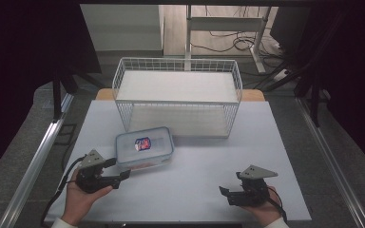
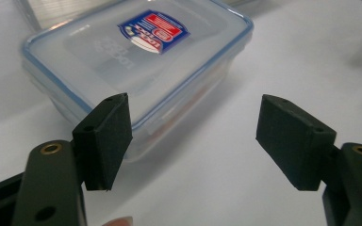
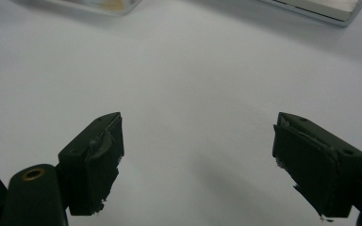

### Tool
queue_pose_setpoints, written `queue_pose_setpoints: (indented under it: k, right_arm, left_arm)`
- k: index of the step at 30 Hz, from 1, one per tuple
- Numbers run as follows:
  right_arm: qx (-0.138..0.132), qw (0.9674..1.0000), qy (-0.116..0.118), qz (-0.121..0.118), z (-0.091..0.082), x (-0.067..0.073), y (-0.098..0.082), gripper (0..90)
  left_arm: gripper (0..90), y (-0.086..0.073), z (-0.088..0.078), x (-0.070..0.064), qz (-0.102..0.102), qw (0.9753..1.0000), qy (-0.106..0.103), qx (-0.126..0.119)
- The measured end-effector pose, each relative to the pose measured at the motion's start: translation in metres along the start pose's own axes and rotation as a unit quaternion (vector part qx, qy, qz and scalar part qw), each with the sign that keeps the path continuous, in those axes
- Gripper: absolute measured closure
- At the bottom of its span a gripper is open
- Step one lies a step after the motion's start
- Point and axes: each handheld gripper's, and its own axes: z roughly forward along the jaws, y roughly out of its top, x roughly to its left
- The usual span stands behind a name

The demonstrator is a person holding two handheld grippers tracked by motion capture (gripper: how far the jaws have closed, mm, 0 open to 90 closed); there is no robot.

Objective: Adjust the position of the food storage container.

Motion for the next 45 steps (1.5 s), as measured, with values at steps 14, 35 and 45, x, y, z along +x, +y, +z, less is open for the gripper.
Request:
queue_pose_setpoints:
  k: [14,35,45]
  right_arm:
    - [-0.001,0.9998,-0.016,0.011,-0.003,-0.009,0.000,17.3]
    - [0.009,0.9995,-0.027,0.013,-0.003,-0.012,-0.001,17.3]
    - [0.013,0.9992,-0.035,0.014,-0.003,-0.015,-0.002,17.3]
  left_arm:
    - [42.4,0.016,-0.009,0.023,-0.028,0.9994,0.019,-0.007]
    - [89.1,0.030,0.008,0.074,-0.069,0.9958,0.042,0.043]
    - [89.7,0.025,0.030,0.101,-0.096,0.9889,0.057,0.098]
